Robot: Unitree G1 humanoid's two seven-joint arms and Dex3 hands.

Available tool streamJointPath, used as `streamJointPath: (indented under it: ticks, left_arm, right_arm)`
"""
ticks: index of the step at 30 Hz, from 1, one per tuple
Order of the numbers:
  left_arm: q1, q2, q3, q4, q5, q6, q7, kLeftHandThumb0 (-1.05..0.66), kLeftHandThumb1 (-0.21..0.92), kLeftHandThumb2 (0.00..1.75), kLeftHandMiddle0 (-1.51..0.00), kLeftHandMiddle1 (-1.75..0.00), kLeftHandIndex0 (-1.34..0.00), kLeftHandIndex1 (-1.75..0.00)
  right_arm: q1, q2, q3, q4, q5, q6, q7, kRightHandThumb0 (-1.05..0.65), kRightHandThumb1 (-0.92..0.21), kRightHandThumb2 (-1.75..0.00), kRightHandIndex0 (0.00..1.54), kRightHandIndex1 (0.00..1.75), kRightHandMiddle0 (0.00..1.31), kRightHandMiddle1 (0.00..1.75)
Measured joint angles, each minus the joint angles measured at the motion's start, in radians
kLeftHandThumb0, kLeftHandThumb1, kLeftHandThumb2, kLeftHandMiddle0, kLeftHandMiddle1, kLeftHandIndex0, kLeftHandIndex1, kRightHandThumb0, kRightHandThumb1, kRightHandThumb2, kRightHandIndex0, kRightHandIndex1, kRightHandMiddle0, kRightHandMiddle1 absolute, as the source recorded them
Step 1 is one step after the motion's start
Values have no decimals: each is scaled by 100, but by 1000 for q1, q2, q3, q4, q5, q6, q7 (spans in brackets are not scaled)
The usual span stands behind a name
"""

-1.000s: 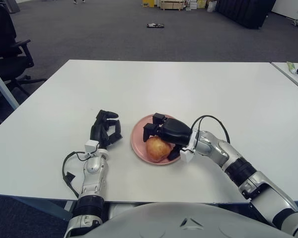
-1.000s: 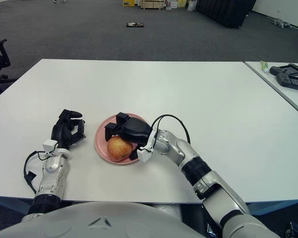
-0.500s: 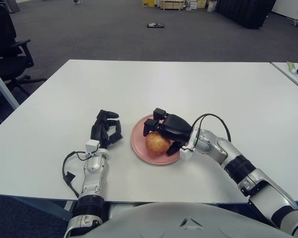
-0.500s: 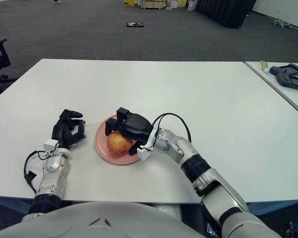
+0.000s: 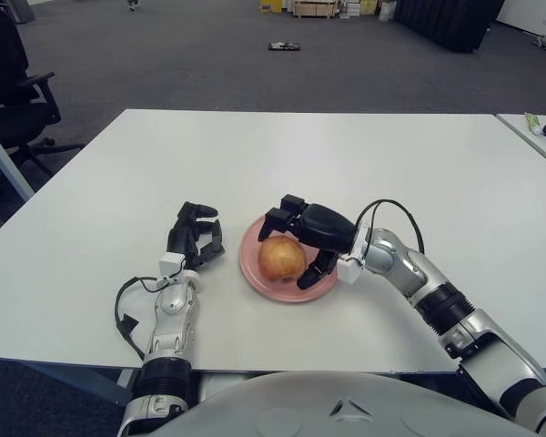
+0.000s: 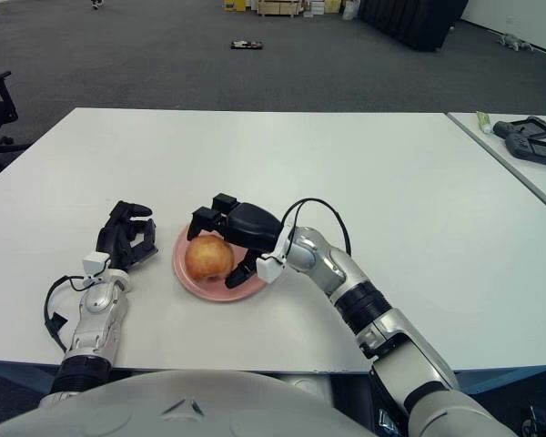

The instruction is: Put the apple into the plate.

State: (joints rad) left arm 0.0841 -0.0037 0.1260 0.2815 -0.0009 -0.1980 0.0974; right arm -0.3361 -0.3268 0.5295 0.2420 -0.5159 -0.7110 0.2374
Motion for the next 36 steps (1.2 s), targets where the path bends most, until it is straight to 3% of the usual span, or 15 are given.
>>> streamJointPath:
  ticks: [1,3,7,11,17,19,23,30,36]
  left_arm:
    - [1,-2,-1,-8,6,10,8,-38,72,81,-56,-173,-32,-175]
    - [5,-5,-2,-20,12,25,20,-36,82,67,-38,-164,-26,-175]
    - [14,-11,-6,-45,20,47,35,-35,90,56,-26,-153,-20,-175]
    - [19,-12,-12,-51,33,51,42,-35,92,54,-30,-162,-20,-175]
    - [19,-7,-16,-43,57,49,56,-35,90,55,-33,-166,-21,-175]
    - [19,-6,-15,-38,57,43,58,-37,77,74,-54,-171,-29,-175]
    - [16,-6,-10,-14,31,-1,39,-40,62,93,-72,-174,-38,-175]
    - [3,-2,6,57,-54,-128,-57,-42,52,107,-82,-175,-45,-175]
    - [-3,2,14,87,-86,-163,-93,-42,51,108,-83,-175,-46,-175]
  right_arm:
    - [0,0,0,0,3,-3,4,-84,-76,-68,0,16,0,39]
    - [0,0,-1,0,18,-10,14,-89,-75,-65,0,8,0,24]
    - [-1,-3,-3,-9,71,-26,53,-96,-74,-61,0,2,0,6]
    - [9,-33,-16,-96,169,-11,133,-102,-77,-52,0,0,0,1]
    - [14,-78,-88,-318,362,109,231,-104,-81,-47,0,0,0,0]
    - [13,-85,-116,-379,410,150,248,-105,-85,-43,0,0,0,0]
    - [16,-99,-162,-471,490,228,283,-105,-88,-40,0,0,0,0]
    - [53,-114,-244,-554,609,311,310,-105,-90,-39,0,0,0,0]
    - [135,-75,-291,-531,609,265,271,-105,-92,-39,0,0,0,0]
